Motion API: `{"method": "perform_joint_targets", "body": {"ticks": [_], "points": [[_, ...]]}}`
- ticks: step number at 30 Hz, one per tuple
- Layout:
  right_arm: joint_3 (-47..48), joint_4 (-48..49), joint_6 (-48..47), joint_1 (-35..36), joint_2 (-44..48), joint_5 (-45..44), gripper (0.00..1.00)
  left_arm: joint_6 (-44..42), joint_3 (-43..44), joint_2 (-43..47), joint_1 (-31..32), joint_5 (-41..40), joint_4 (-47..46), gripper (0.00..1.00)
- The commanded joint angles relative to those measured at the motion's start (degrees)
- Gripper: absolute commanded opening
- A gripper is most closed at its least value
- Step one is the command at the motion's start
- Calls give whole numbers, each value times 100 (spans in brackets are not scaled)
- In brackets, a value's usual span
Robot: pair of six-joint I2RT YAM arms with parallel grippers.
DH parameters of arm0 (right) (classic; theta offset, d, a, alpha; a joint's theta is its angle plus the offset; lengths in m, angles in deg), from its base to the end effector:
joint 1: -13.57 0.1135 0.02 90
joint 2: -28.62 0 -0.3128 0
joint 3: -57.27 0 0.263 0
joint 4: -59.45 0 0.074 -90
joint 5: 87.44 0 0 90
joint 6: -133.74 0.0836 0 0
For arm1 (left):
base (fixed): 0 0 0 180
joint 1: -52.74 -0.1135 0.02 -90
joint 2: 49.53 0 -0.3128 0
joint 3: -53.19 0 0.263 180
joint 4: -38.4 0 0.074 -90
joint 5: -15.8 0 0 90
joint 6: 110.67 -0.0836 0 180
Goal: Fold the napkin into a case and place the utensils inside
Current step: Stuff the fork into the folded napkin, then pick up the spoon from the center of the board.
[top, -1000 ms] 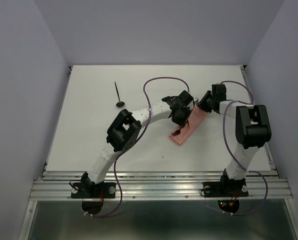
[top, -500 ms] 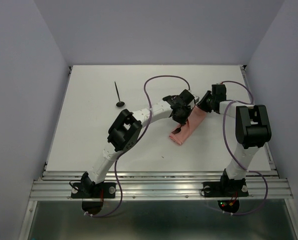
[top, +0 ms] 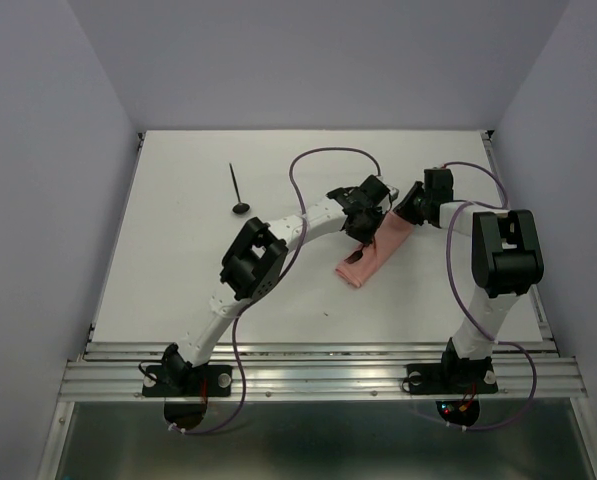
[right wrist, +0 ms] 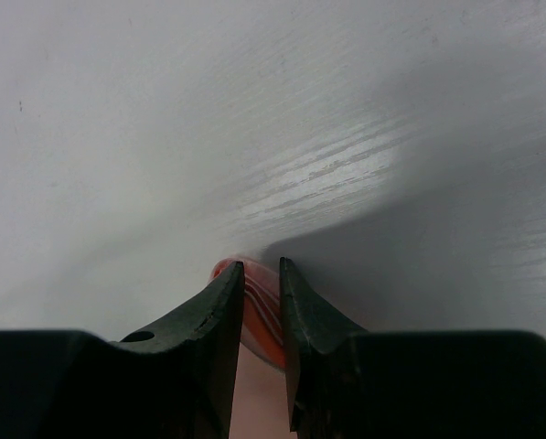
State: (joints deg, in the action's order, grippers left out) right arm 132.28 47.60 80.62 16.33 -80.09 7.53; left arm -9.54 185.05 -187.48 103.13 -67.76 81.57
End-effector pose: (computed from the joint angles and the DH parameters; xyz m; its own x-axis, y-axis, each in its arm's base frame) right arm 0.4484 0.0289 0.1516 -0.6355 0.5679 -0.5230 0.3411 0.8143 0.4697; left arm 0.3857 -0.4808 0.1761 -0.6308 0.4613 -0.6239 0.7037 0.6790 -0.2094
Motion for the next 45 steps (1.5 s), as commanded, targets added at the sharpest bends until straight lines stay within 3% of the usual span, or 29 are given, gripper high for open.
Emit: {"method": "perform_joint_targets", "body": {"ticks": [1,7,11,17,25,28,29,30,39,41,45], "points": [[-214,-504,-120,84,-107,-40,28,-85,297,-4,-12,7,70,0],[-223,-504,-111,84,-89,-40,28,-59,262,-13,-12,-107,122,1],[-232,-503,-129,84,-63,-40,29,-41,244,31,-12,-160,193,30],[-250,-521,-129,84,25,-75,29,-68,113,268,-12,-160,237,52],[-153,-784,-190,84,393,-462,31,-94,-116,672,-12,-309,360,59],[-92,-881,-269,84,656,-883,37,-112,-326,945,-12,-458,412,59],[-48,-925,-322,84,710,-1049,46,-138,-405,1137,-3,-485,412,61],[-21,-952,-348,23,763,-1129,50,-155,-502,1261,-3,-564,395,63],[260,-1400,-533,-83,1272,-1535,68,-296,-1355,2386,-82,-1591,439,72],[234,-1418,-524,-83,1387,-1412,70,-209,-1390,2466,-231,-1829,474,73],[146,-1426,-551,-83,1589,-999,70,248,-1461,2519,-1205,-2059,439,81]]}}
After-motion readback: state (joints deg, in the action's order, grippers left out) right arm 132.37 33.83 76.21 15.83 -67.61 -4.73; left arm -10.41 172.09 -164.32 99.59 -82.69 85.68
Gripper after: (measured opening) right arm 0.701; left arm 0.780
